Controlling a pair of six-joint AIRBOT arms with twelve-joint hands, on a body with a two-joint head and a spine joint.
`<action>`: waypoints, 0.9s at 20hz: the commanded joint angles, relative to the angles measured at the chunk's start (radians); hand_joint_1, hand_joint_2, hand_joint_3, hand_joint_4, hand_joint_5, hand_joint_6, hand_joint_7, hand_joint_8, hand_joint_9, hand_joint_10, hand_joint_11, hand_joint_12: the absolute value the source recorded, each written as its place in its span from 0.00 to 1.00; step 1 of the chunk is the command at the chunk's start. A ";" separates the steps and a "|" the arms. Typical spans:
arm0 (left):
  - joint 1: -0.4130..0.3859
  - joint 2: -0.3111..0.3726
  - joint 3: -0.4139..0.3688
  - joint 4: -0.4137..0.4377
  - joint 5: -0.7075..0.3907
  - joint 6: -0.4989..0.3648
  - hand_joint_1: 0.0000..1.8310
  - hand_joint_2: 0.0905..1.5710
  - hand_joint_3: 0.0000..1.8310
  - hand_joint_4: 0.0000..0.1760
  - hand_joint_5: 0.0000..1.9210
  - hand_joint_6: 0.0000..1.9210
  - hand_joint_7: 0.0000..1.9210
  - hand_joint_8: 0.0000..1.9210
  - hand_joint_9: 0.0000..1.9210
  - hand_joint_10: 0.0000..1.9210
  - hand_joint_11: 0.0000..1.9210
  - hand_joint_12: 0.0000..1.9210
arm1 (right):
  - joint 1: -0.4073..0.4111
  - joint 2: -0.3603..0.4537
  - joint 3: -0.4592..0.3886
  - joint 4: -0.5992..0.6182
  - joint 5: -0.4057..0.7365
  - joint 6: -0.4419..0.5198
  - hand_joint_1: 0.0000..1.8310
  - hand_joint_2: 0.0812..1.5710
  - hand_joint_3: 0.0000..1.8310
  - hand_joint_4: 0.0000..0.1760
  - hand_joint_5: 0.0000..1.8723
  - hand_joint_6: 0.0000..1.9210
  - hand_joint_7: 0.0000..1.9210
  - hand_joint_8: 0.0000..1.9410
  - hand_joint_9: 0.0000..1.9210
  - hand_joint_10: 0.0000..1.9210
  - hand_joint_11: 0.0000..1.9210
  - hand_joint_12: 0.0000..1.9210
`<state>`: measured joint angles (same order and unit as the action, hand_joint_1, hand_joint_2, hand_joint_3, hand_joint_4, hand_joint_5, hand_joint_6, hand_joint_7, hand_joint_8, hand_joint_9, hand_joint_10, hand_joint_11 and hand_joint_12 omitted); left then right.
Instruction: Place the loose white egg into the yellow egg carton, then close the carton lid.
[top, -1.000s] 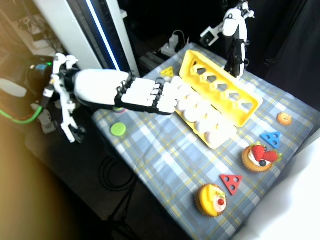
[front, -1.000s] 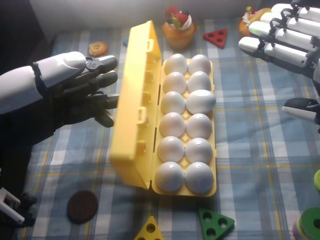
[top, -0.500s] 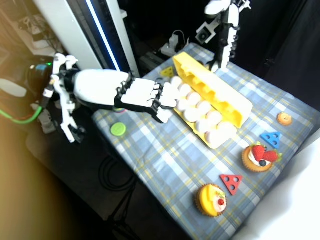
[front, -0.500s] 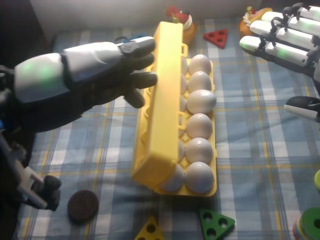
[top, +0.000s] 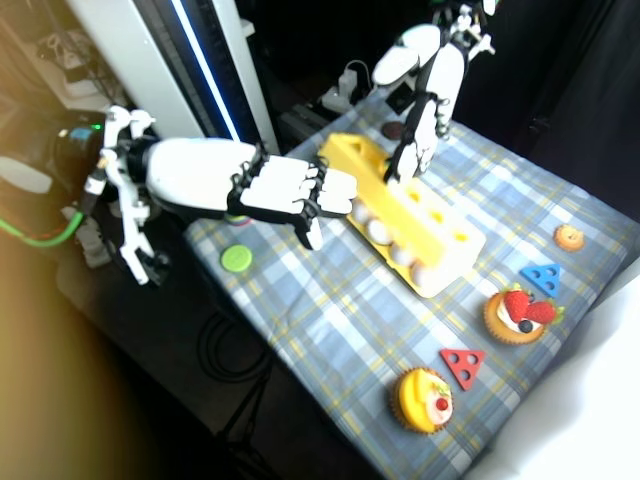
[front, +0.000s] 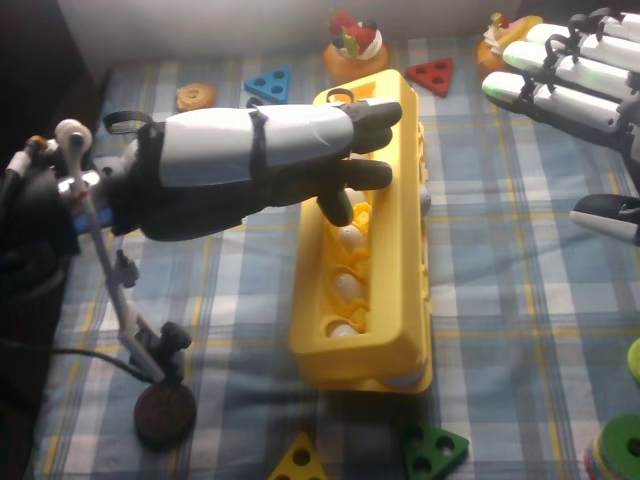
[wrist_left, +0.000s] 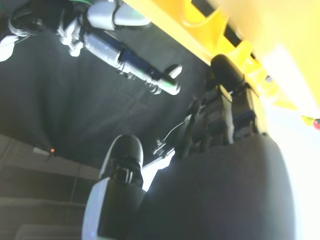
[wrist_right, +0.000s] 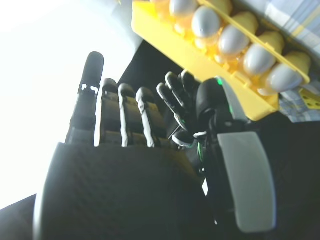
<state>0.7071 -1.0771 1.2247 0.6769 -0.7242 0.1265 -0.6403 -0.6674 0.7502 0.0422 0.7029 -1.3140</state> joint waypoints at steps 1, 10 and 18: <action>-0.017 -0.013 0.007 -0.030 -0.071 -0.022 0.00 0.82 0.00 0.05 0.00 0.00 0.00 0.00 0.13 0.03 0.01 0.85 | 0.005 0.007 -0.001 0.004 0.128 -0.004 0.32 0.85 0.00 0.00 0.00 0.00 0.00 0.00 0.00 0.00 0.00 0.60; -0.090 -0.096 0.064 0.206 0.025 -0.172 0.00 0.81 0.00 0.10 0.00 0.00 0.00 0.00 0.08 0.01 0.00 0.81 | 0.001 0.006 0.000 0.011 0.135 -0.004 0.31 0.84 0.00 0.00 0.00 0.00 0.00 0.00 0.00 0.00 0.00 0.75; -0.125 0.026 -0.014 0.126 -0.055 -0.059 0.00 0.84 0.00 0.00 0.00 0.00 0.00 0.00 0.04 0.02 0.00 0.62 | -0.020 0.025 -0.012 0.017 0.171 -0.004 0.32 0.86 0.00 0.00 0.00 0.00 0.00 0.00 0.00 0.00 0.00 0.56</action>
<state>0.5953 -1.0439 1.2125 0.8406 -0.6861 0.0750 -0.6655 -0.6487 0.7364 0.0559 0.7399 -1.3140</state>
